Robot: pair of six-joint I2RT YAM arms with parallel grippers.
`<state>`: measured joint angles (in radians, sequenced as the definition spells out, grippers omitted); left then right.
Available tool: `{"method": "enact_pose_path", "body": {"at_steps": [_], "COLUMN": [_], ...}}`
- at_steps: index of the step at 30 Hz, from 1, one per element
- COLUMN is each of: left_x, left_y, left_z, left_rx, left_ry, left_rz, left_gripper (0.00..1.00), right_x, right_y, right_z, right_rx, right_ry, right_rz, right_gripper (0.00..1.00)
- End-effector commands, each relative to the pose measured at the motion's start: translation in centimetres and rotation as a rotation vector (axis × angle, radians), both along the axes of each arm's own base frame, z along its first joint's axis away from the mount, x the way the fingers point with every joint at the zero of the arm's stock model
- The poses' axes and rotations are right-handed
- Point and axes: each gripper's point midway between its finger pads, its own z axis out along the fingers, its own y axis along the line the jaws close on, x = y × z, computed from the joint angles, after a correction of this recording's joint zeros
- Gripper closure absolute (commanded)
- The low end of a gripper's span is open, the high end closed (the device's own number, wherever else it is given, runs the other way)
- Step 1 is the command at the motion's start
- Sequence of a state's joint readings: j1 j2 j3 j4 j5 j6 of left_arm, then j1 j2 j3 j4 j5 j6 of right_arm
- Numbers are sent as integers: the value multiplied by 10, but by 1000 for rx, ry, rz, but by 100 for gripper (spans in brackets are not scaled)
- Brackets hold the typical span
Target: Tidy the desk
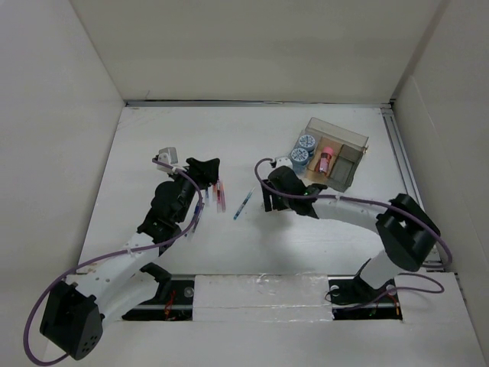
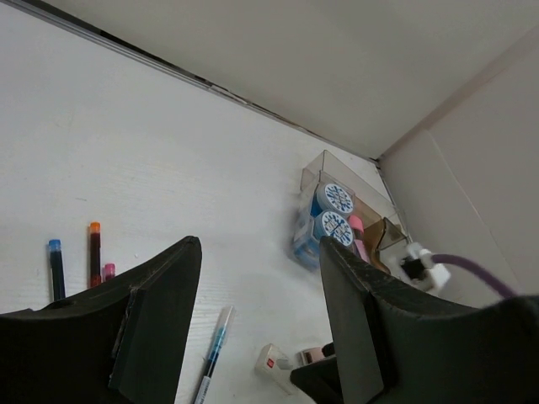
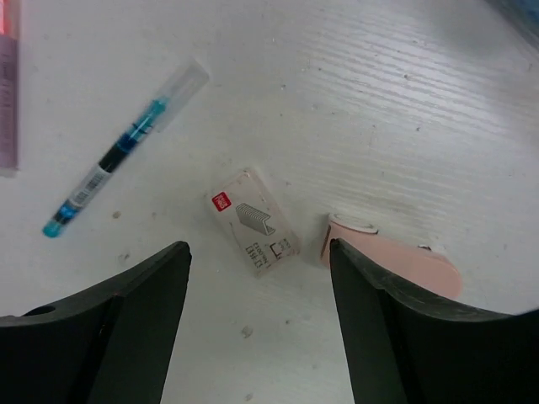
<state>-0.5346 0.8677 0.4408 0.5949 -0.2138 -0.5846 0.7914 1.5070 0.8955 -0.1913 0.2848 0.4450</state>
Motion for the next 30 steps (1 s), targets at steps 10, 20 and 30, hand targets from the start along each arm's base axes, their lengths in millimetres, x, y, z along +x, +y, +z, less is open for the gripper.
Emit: {"method": "enact_pose_path", "body": {"at_steps": [10, 20, 30], "left_x": [-2, -3, -1], "left_y": [8, 8, 5], "left_z": [22, 23, 20], "left_rx": [-31, -33, -27], "left_ry": [-72, -76, -65], "left_rz": [30, 27, 16], "left_gripper": [46, 46, 46], "right_x": [25, 21, 144], "right_y": [28, 30, -47], "right_z": [-29, -29, 109], "right_rx": [-120, -84, 234], "right_ry": [12, 32, -263], "right_rz": [64, 41, -333], "right_gripper": [33, 74, 75]}}
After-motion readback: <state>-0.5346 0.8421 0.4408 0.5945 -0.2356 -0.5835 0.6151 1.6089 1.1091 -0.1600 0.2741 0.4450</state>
